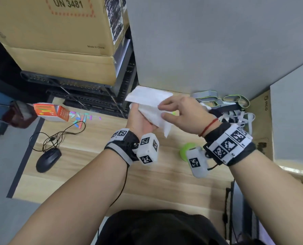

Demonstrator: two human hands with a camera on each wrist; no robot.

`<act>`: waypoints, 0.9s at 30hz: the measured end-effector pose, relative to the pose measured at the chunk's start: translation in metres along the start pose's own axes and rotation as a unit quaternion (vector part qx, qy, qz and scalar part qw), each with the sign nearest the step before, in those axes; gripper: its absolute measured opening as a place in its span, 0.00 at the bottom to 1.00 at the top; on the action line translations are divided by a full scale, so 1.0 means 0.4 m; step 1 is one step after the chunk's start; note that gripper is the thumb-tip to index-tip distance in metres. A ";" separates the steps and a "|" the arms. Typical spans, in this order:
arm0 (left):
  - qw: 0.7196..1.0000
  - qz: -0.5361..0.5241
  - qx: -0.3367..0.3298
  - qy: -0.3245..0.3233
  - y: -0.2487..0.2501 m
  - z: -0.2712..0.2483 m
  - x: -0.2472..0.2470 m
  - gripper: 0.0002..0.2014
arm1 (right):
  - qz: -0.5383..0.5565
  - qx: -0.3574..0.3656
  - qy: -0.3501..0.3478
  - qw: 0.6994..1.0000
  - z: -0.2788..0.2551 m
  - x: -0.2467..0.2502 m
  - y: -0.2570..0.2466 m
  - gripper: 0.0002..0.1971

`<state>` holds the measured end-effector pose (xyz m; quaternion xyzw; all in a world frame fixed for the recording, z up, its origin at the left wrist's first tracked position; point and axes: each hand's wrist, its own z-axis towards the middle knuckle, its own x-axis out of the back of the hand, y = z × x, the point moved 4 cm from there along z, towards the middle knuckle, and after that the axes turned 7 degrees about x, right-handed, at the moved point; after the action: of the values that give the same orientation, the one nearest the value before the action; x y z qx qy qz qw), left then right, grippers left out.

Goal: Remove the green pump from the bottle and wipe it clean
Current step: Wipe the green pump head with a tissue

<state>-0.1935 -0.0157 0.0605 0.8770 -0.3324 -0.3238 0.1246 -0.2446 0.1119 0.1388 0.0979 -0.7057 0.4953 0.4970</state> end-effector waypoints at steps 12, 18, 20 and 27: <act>0.967 0.253 0.031 -0.020 -0.151 -0.041 -0.038 0.10 | -0.019 -0.146 0.035 0.989 -0.191 0.008 0.055 0.17; 0.971 0.214 0.074 -0.074 -0.207 -0.096 -0.100 0.14 | -0.040 -0.209 -0.126 0.969 -0.251 -0.084 0.088 0.30; 0.963 0.225 0.099 -0.114 -0.210 -0.106 -0.108 0.23 | -0.070 -0.203 -0.110 0.970 -0.256 -0.086 0.084 0.29; 0.937 0.326 0.058 -0.114 -0.257 -0.101 -0.086 0.17 | -0.150 -0.165 -0.107 0.969 -0.284 -0.114 0.106 0.21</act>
<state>-0.1351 0.0841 0.0630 0.6834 -0.6303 -0.3431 0.1341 -0.1805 0.2069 0.0789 0.1720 -0.8040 0.2783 0.4966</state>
